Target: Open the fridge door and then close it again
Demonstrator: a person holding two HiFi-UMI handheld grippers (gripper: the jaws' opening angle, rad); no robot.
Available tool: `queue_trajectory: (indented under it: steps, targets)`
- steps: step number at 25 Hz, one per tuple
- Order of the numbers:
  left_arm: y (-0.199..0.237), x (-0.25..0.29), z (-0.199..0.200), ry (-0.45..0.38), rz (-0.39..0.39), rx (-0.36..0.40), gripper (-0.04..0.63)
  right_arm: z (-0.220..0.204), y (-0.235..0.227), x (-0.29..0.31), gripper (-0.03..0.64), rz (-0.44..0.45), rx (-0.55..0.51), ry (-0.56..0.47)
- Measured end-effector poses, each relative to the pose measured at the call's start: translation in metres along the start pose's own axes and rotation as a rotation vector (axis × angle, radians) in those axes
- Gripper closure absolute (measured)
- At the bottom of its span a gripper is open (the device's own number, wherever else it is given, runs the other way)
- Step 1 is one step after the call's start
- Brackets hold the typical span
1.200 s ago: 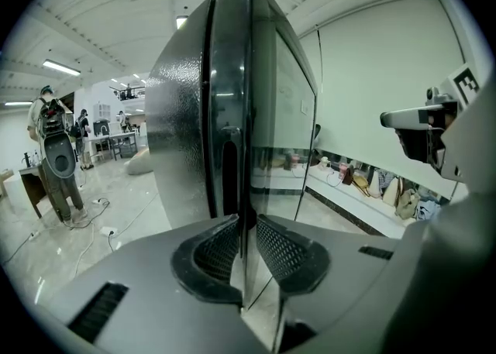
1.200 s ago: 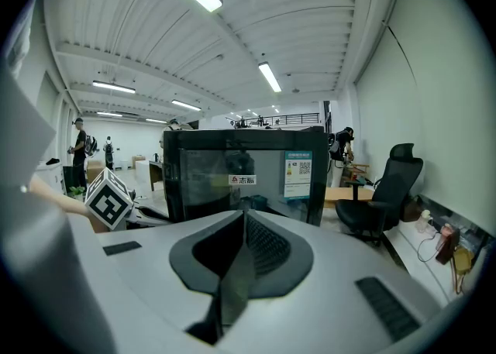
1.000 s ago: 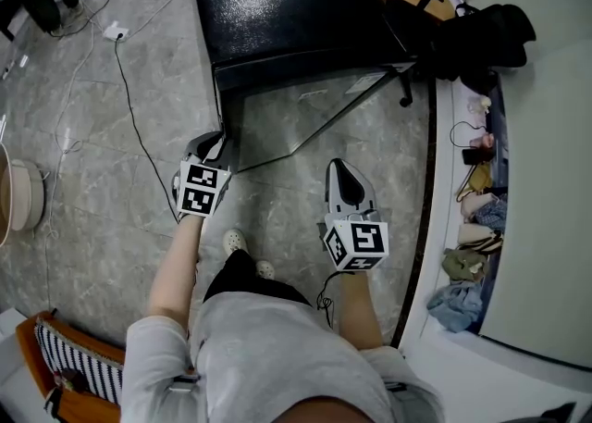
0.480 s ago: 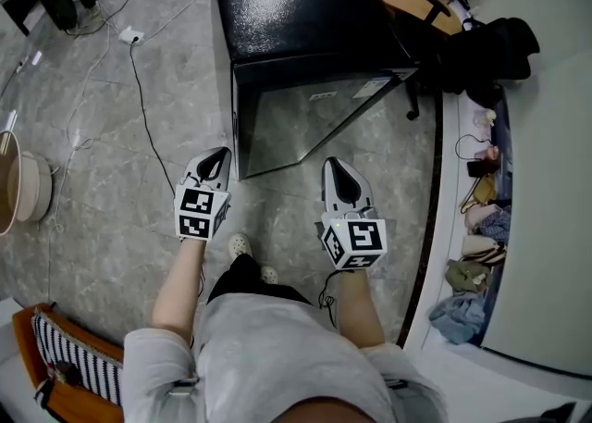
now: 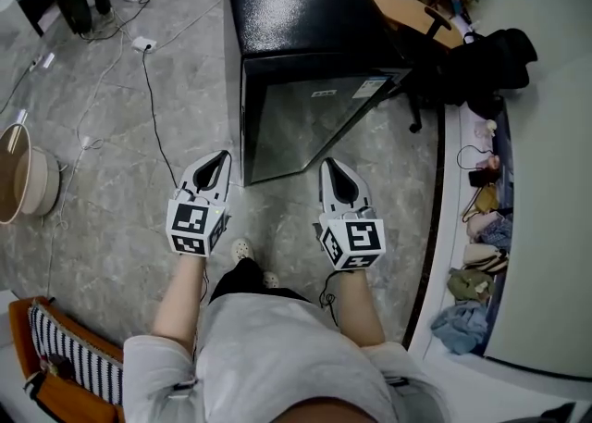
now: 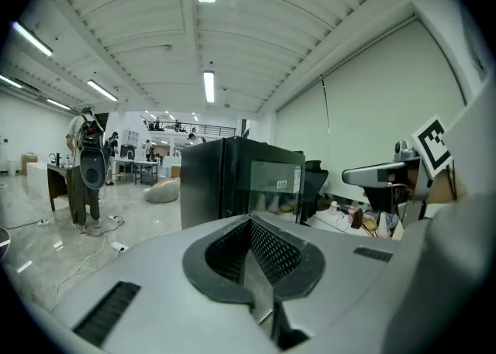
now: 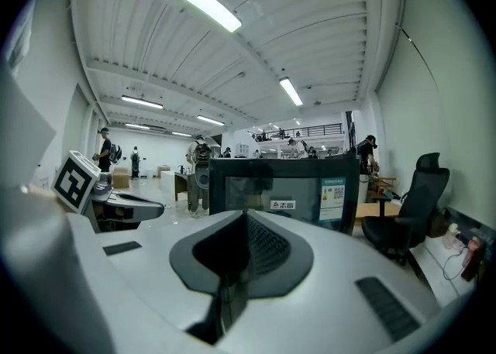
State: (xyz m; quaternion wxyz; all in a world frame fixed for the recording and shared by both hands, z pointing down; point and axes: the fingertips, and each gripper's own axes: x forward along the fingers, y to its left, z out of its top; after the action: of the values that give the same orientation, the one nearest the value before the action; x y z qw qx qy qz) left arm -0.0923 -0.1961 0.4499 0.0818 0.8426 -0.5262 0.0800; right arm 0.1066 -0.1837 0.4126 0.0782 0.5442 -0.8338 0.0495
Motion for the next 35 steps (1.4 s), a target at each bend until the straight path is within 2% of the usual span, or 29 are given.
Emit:
queue_trajectory:
  steps: [7, 16, 35]
  targets:
    - [-0.016, -0.041, 0.035, -0.075, 0.038, -0.012, 0.581, 0.022, 0.014, -0.026, 0.592, 0.027, -0.017, -0.051]
    - [-0.046, -0.088, 0.053, -0.175, 0.057, 0.003, 0.581, 0.044, 0.023, -0.072, 0.591, 0.048, -0.035, -0.122]
    - [-0.092, -0.128, 0.068, -0.247, 0.035, 0.028, 0.580, 0.061, 0.028, -0.133, 0.592, 0.067, -0.031, -0.207]
